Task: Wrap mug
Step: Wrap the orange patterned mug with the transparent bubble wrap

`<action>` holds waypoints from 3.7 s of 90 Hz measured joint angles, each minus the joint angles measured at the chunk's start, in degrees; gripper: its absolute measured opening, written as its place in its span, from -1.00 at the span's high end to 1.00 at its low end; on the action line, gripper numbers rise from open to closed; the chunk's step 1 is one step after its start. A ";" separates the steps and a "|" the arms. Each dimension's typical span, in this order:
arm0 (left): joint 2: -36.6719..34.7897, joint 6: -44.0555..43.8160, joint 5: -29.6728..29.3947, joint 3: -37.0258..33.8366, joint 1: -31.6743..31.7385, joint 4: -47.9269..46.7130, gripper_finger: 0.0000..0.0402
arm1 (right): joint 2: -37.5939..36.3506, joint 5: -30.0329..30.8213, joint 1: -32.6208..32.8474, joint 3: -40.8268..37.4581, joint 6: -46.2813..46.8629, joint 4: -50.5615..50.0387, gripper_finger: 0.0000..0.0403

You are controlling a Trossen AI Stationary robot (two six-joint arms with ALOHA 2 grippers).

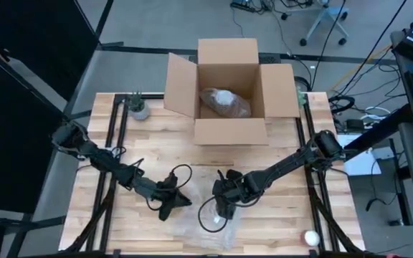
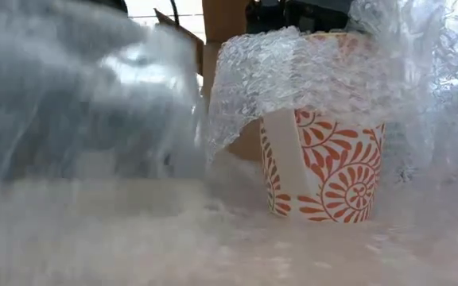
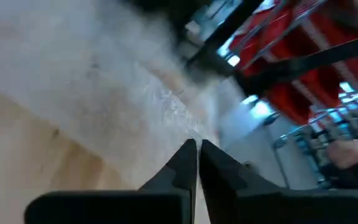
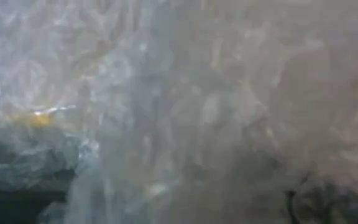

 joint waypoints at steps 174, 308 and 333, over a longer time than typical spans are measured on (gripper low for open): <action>18.16 15.09 7.38 17.74 9.09 -2.73 1.00 | 0.26 1.16 -0.36 30.61 -5.32 -36.48 0.05; 18.53 15.11 8.12 17.67 9.09 -0.76 1.00 | 0.00 7.97 3.47 4.24 2.81 -6.60 0.05; 18.53 15.41 8.09 17.67 9.09 -0.97 1.00 | 0.37 2.67 3.90 13.19 -1.79 -16.24 0.05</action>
